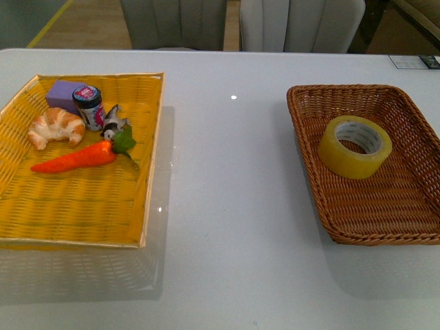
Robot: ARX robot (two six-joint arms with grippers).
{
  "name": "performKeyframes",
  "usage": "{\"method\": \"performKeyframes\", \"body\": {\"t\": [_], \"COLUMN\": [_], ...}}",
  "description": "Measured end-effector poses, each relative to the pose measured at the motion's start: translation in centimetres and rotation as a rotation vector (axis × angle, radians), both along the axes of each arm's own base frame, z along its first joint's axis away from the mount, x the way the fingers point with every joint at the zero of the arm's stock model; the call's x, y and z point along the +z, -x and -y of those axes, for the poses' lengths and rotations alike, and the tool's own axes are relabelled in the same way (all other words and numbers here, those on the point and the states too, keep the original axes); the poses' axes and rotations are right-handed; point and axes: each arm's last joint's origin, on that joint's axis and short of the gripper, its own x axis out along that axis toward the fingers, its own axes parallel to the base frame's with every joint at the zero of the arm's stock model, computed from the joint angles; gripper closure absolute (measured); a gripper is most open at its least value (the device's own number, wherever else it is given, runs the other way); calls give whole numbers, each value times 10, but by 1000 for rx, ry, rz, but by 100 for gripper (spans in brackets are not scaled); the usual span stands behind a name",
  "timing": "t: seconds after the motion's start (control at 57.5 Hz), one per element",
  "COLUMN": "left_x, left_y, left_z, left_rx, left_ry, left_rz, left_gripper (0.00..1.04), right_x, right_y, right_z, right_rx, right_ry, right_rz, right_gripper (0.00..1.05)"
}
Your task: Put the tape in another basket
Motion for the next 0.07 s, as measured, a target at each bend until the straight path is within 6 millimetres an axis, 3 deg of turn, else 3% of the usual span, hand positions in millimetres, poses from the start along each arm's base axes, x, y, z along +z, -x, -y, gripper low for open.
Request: {"method": "performKeyframes", "body": {"t": [0.07], "left_x": [0], "left_y": [0], "left_z": [0], "left_rx": [0], "left_ry": [0], "left_rz": [0], "left_gripper": [9], "right_x": [0], "right_y": [0], "right_z": [0], "right_rx": [0], "right_ry": [0], "right_rz": [0], "right_gripper": [9]}}
